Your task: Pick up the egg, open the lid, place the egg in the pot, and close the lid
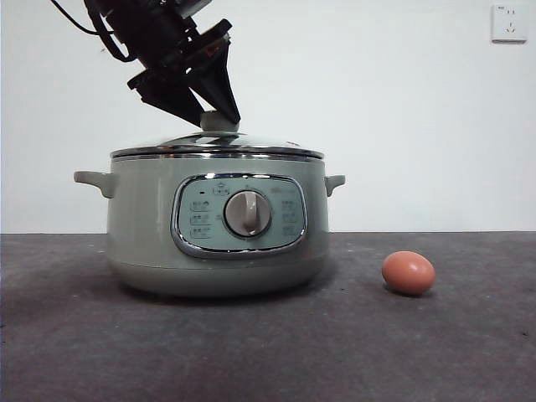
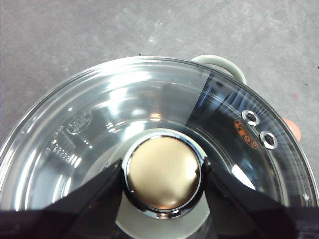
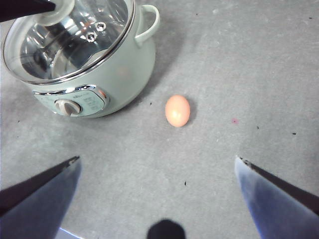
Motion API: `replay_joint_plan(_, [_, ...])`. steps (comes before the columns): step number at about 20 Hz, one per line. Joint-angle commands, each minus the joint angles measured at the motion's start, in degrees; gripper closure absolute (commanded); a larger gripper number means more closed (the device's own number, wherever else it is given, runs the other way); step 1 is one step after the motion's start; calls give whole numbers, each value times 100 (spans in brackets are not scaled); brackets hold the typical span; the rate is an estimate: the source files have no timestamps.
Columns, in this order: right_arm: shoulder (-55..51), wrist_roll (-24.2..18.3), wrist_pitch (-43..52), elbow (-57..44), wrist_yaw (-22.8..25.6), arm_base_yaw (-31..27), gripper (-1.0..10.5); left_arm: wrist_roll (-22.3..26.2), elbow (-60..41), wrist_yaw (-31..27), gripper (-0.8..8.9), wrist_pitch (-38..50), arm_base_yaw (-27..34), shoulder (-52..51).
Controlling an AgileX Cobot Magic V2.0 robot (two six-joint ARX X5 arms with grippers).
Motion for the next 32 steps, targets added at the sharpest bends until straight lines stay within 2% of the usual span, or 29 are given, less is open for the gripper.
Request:
replay_joint_plan(1, [68,24,57,20,-17,4,320,-48,162,149,821,70,-17,-308])
replay_joint_plan(7, [520,26,361,20,-20,4,321,-50,168,149,821,-85,70,-1257])
replay_joint_plan(10, [970,210,857,20,-22,7,321,-48,168,146,821,-391,142,-1969])
replay_joint_plan(14, [1814,223,1281,20,2,208,322,-50,168,63,821,-975,293,-3021])
replay_joint_plan(18, [2765,223,1801,20,372,719,323,-181,168,-70,821,-1818,483,-3936])
replay_joint_plan(20, [3248,221,2127,20,750,1051,323,-181,166,-76,821,-2238,570,-4308])
replay_joint_plan(23, [3888,216,2503,20,1108,1419,324,-201,160,-461,821,-2872,595,-4710])
replay_joint_plan(30, [4977,219,3082,20,1655,1770,327,-485,157,-503,821,-3775,595,-5405])
replay_joint_plan(32, [5180,219,3176,20,1661,1770,385,-542,157,-503,821,-3956,595,-5543])
